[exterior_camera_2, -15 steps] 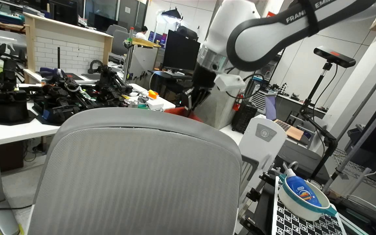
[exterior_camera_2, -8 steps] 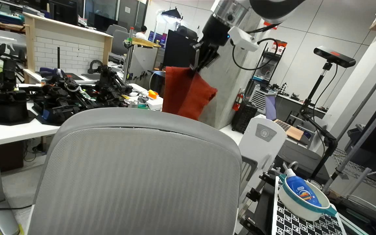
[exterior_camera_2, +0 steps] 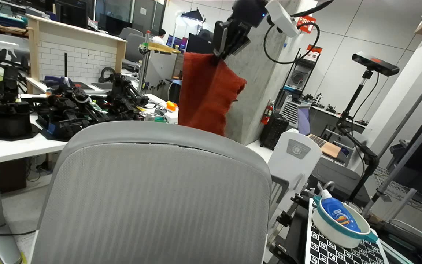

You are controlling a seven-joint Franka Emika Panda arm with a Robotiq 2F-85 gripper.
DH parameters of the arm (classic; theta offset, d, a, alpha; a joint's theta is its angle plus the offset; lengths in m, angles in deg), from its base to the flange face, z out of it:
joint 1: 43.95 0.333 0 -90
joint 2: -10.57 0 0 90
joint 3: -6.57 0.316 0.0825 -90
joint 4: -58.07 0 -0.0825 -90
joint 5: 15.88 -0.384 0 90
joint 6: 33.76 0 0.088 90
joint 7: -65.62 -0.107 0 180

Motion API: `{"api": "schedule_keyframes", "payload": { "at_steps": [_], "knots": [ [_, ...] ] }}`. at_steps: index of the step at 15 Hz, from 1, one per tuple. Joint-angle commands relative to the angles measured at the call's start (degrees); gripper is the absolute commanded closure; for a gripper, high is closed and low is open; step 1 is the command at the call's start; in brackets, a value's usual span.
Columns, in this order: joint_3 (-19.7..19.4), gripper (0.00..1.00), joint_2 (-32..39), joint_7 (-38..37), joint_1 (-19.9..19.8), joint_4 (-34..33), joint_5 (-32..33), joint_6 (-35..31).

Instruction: Move the towel to the chair on the left

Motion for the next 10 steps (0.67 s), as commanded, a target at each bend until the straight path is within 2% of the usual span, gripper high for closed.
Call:
{"api": "schedule_keyframes", "payload": {
  "at_steps": [1,6,10],
  "knots": [
    [2.4,0.96,-1.1,0.2,0.1,0.3,0.4,1.3],
    [4.8,0.96,-1.6,0.4,1.2,3.8,1.2,0.7],
    [6.8,0.96,-3.6,-0.5,3.2,10.7,3.2,-0.8]
  ]
}}
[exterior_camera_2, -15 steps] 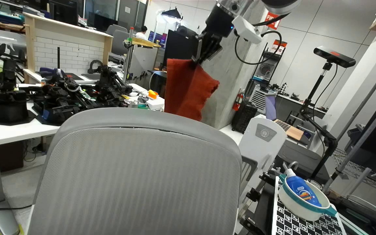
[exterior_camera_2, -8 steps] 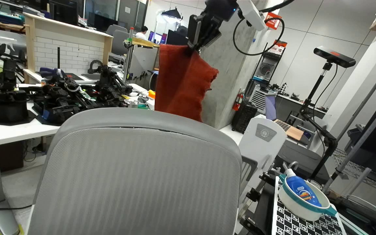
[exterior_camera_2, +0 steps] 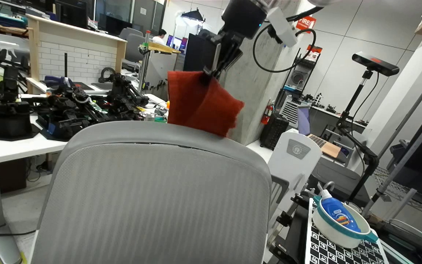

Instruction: Move the towel to the chair on the left

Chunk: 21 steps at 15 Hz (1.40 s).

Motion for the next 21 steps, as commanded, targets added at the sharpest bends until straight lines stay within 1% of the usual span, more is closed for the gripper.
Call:
{"api": "schedule_keyframes", "payload": {
  "at_steps": [1,6,7,8,9,11,14,18,19,21],
  "knots": [
    [1.9,0.96,-3.5,-1.0,1.9,7.0,3.3,-0.9],
    [4.5,0.95,-4.4,-3.1,4.6,9.8,7.2,0.1],
    [4.8,0.61,-4.2,-3.6,4.8,9.8,7.8,0.2],
    [4.9,0.65,-3.7,-3.9,4.9,9.4,7.9,0.7],
    [5.0,0.64,-3.4,-4.2,4.9,9.0,8.2,1.2],
    [5.1,0.52,-3.1,-3.8,4.8,8.1,7.8,2.1],
    [5.1,0.29,-3.2,-3.1,4.6,7.5,7.2,2.7],
    [5.2,0.02,-3.3,-2.8,4.6,7.1,6.8,3.6],
    [5.2,0.00,-3.5,-2.6,4.5,7.3,6.5,3.5],
    [5.2,0.00,-4.0,-1.9,4.3,7.7,5.7,3.2]
  ]
}}
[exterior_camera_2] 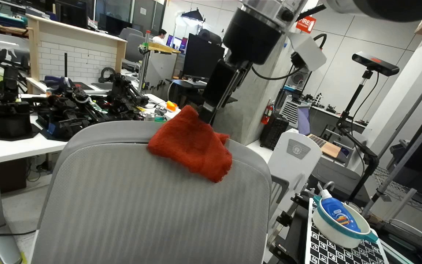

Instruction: Move the towel to the chair on the left

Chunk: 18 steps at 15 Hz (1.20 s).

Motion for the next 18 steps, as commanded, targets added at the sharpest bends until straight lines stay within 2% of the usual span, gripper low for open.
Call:
{"api": "schedule_keyframes", "payload": {
  "at_steps": [1,4,11,13,18],
  "knots": [
    [0.5,0.00,-1.7,1.1,-0.6,0.2,-1.3,1.4],
    [0.4,0.00,-3.6,2.2,-1.2,0.7,-2.9,1.9],
    [0.1,0.00,-14.2,5.2,-3.7,1.0,-9.3,7.8],
    [0.1,0.00,-14.6,5.2,-4.4,0.7,-9.7,8.8],
    [-0.7,0.00,-11.7,7.7,-5.8,0.9,-11.9,6.6]
  ]
}}
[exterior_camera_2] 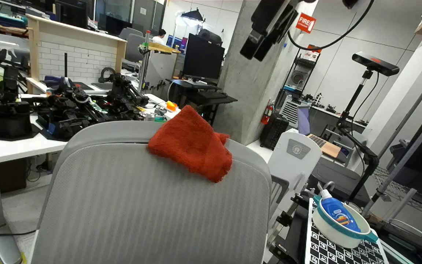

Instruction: Move the towel to the chair on the left

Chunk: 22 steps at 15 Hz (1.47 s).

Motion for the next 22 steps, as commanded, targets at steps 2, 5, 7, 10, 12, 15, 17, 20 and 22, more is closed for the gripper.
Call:
{"api": "schedule_keyframes", "payload": {
  "at_steps": [2,5,7,10,12,15,17,20,22],
  "knots": [
    [-1.0,0.00,4.3,3.6,-2.0,-0.7,-1.6,-2.8],
    [-1.9,0.00,8.8,5.4,-3.2,-2.1,-1.4,-6.2],
    [-2.2,0.00,12.3,6.5,-3.5,-3.4,-1.5,-8.7],
    [-2.1,0.00,16.9,7.3,-3.3,-6.0,-1.4,-11.3],
    [-1.8,0.00,19.7,7.3,-2.7,-8.3,-1.3,-12.4],
    [-1.7,0.00,23.9,6.8,-1.5,-11.9,-0.7,-13.1],
    [-1.7,0.00,26.2,6.7,-0.7,-13.8,-0.9,-12.7],
    [-1.8,0.00,28.9,6.2,0.2,-15.6,-1.3,-11.1],
    [-2.1,0.25,30.3,5.1,0.8,-16.3,-1.2,-10.3]
  ]
}}
